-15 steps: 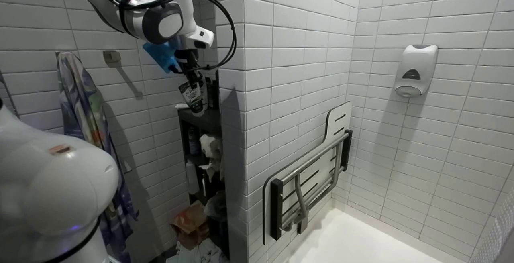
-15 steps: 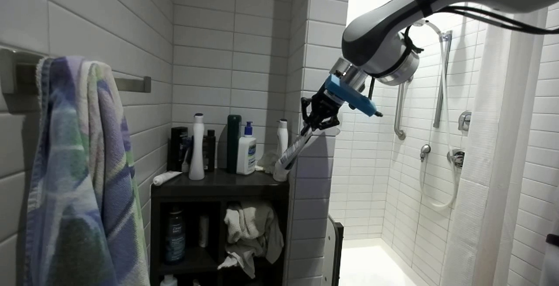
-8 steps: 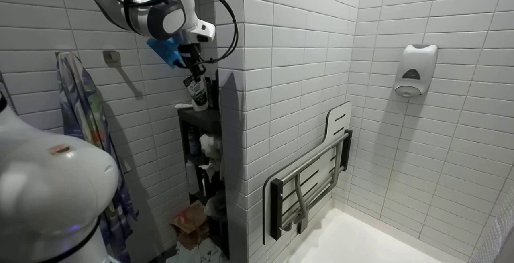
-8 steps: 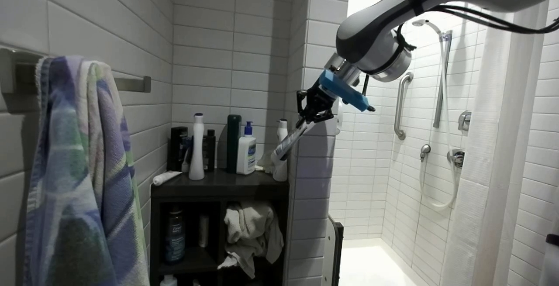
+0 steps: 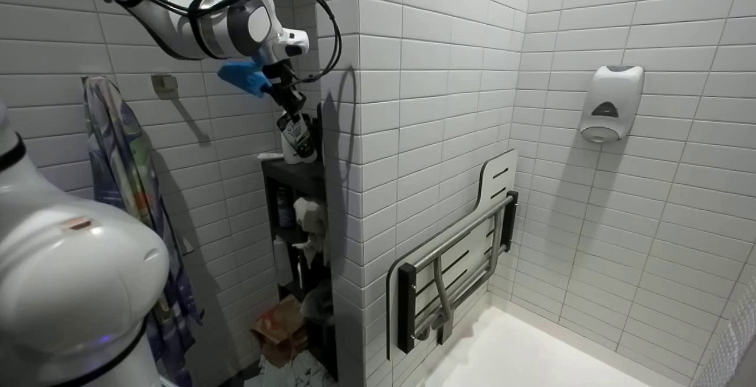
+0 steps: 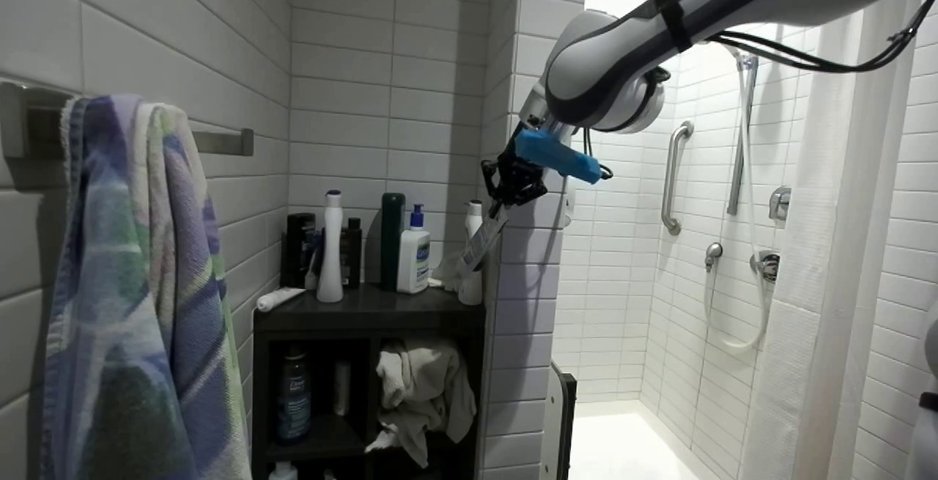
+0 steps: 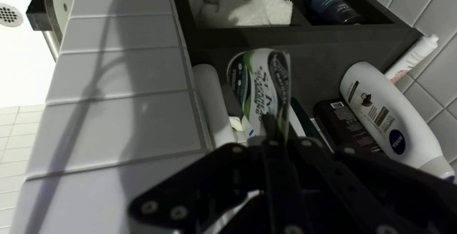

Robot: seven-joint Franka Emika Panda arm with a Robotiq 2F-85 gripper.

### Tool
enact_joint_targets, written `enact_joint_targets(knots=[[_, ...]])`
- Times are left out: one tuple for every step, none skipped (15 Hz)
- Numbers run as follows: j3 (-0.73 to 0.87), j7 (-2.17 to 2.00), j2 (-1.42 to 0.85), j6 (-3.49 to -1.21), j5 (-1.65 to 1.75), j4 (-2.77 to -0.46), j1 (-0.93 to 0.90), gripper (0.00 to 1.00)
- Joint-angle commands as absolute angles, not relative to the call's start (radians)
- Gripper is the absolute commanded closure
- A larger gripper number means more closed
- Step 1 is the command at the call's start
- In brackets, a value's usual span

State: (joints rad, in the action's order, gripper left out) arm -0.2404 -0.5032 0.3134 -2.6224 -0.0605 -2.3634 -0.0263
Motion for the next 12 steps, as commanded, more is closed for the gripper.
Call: enact_joint_targets(knots=[[-0.275, -0.565, 0.295, -2.597, 0.027, -2.313, -0.001, 0.99], [-0.28, -0.575, 0.295, -2.594, 0.043, -2.311, 0.0, 0.99], [-0.287, -0.591, 0.295, -2.594, 0.063, -2.31, 0.003, 0.99], [-0.292, -0.601, 0.299, -2.593, 0.078, -2.313, 0.003, 0.99], [-0.297, -0.613, 0.304, -2.594, 0.093, -2.317, 0.002, 0.99], [-0.304, -0.624, 0.307, -2.598, 0.107, -2.32, -0.001, 0.99], [-0.311, -0.634, 0.308, -2.598, 0.116, -2.32, -0.005, 0.99], [-0.319, -0.648, 0.306, -2.6, 0.129, -2.319, -0.005, 0.99], [-0.328, -0.66, 0.304, -2.601, 0.142, -2.318, -0.005, 0.99], [-0.336, -0.676, 0.301, -2.601, 0.154, -2.314, -0.003, 0.99], [-0.339, -0.688, 0.298, -2.603, 0.16, -2.31, -0.004, 0.99], [-0.338, -0.697, 0.295, -2.603, 0.155, -2.305, -0.007, 0.99]])
